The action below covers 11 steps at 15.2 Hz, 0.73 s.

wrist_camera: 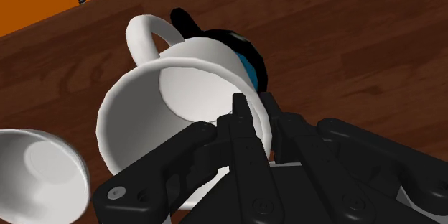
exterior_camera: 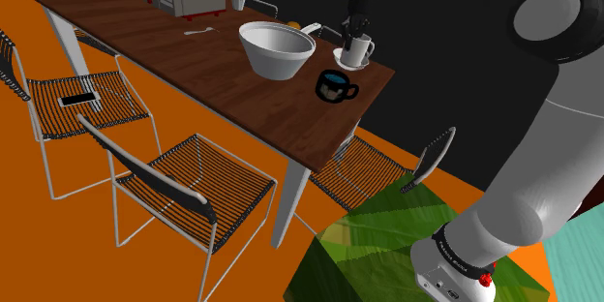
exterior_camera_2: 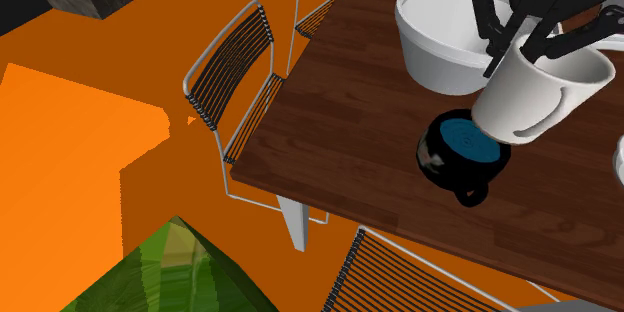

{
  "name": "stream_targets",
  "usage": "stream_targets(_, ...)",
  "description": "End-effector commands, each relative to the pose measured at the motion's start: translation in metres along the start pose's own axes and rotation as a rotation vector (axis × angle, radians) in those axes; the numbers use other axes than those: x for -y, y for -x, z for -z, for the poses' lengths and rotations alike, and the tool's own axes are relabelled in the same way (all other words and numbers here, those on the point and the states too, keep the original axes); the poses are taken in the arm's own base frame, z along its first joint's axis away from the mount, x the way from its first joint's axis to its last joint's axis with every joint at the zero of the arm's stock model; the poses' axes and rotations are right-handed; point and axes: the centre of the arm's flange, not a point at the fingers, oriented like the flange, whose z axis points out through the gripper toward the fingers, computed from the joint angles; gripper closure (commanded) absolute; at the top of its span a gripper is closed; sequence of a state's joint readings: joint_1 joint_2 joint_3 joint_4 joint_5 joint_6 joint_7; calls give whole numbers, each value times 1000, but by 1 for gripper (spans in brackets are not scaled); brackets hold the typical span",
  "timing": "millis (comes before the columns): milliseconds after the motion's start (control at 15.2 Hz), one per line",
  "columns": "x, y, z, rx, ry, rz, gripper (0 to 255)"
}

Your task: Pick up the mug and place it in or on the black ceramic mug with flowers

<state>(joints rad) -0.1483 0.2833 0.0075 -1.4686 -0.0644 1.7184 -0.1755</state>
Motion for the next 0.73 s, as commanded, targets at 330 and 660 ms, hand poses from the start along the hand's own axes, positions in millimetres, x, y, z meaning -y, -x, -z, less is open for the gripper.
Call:
stream_targets(330,1,-1,-36,-1,0,0,255)
stream_targets(660,3,-2,-63,-1,0,0,255)
